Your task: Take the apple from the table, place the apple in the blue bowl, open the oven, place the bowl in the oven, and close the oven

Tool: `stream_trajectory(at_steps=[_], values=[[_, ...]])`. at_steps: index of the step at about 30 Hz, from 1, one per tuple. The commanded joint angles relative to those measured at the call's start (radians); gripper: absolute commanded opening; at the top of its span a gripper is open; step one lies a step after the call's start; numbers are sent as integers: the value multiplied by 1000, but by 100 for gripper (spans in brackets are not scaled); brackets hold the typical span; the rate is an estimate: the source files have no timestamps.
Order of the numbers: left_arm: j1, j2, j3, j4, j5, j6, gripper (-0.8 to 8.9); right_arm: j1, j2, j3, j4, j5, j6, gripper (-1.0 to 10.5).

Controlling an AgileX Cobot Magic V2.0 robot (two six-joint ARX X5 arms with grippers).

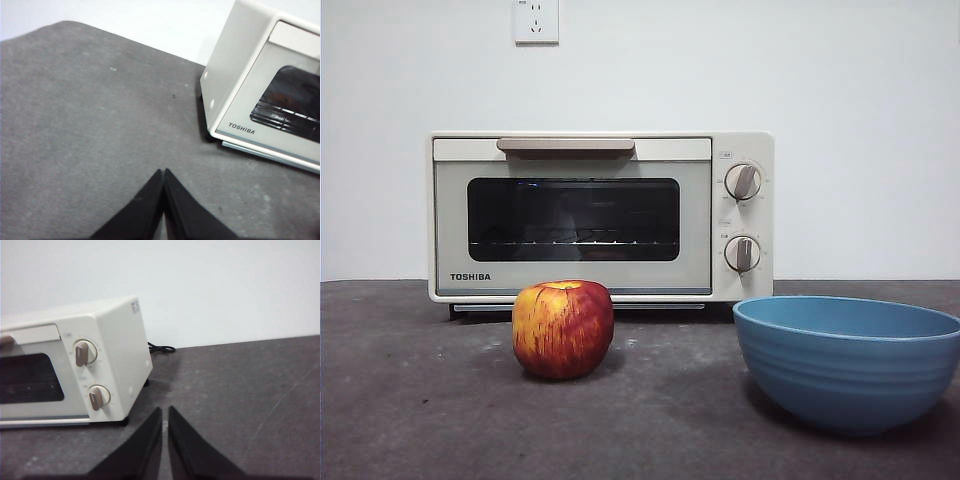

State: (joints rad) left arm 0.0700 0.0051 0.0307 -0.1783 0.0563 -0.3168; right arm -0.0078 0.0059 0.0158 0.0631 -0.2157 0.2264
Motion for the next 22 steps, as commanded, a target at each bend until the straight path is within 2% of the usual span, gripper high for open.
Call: stream_trajectory(at_steps=[1, 4, 9, 14, 17, 22], values=[[2, -2, 1, -13, 40, -65, 7, -1, -2, 1, 7, -5, 120, 4], [2, 1, 41, -22, 106, -82, 7, -1, -1, 26, -21, -6, 162, 4], [2, 42, 143, -77, 148, -131, 7, -1, 31, 124, -133, -45, 167, 4], [2, 156, 266, -126, 266, -128, 7, 0, 148, 251, -232, -105, 150, 4], [2, 248, 356, -193, 335, -78, 7, 2, 250, 336, -299, -173, 106, 4], [0, 402, 525, -351, 422, 41, 7, 37, 450, 508, -447, -295, -8, 4]])
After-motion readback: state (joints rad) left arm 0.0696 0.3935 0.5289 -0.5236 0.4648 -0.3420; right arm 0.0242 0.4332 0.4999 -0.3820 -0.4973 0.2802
